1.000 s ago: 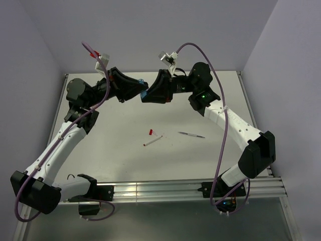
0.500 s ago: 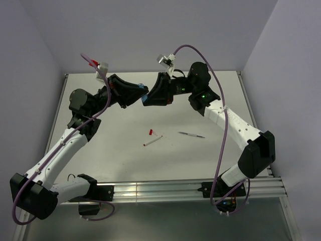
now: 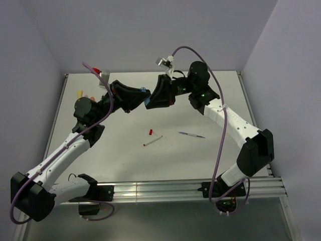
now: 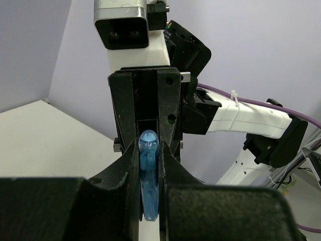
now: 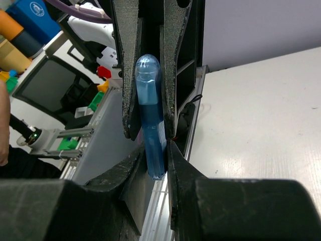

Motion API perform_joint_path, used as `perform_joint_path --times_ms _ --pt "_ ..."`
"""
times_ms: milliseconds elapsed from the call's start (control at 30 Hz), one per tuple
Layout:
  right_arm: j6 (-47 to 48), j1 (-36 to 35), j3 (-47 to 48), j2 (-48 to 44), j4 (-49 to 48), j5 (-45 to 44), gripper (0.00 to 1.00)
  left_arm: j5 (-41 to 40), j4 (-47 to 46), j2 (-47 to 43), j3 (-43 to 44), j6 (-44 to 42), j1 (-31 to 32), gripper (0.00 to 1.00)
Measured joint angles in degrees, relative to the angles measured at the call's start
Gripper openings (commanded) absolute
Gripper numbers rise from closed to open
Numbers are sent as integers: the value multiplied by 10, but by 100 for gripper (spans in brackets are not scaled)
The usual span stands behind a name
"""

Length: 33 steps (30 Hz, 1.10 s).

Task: Insert the pens into the pen caps

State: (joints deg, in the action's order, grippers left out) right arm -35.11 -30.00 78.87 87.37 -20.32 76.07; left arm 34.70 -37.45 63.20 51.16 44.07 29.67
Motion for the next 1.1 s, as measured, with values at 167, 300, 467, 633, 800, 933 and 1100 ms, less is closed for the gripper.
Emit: perform_joint_path --times_ms 167,300,467,633,800,933,1100 --pt "-9 4 2 7 -2 11 0 -15 -12 0 -13 2 4 0" --pt "-12 7 3 9 -7 12 28 -19 10 1 3 -10 6 0" --pt "-26 22 -20 -14 -60 -49 80 49 138 35 76 -61 -18 0" --pt "-10 55 -117 -60 -79 -105 93 116 330 128 200 -108 -69 0" --pt "78 115 -177 -117 34 -128 95 14 526 227 342 -203 -151 0" --pt "218 135 -145 -135 211 -215 97 -147 622 279 381 -255 -160 1" --pt "330 154 -124 -136 363 -302 99 -376 711 400 454 -271 -154 2"
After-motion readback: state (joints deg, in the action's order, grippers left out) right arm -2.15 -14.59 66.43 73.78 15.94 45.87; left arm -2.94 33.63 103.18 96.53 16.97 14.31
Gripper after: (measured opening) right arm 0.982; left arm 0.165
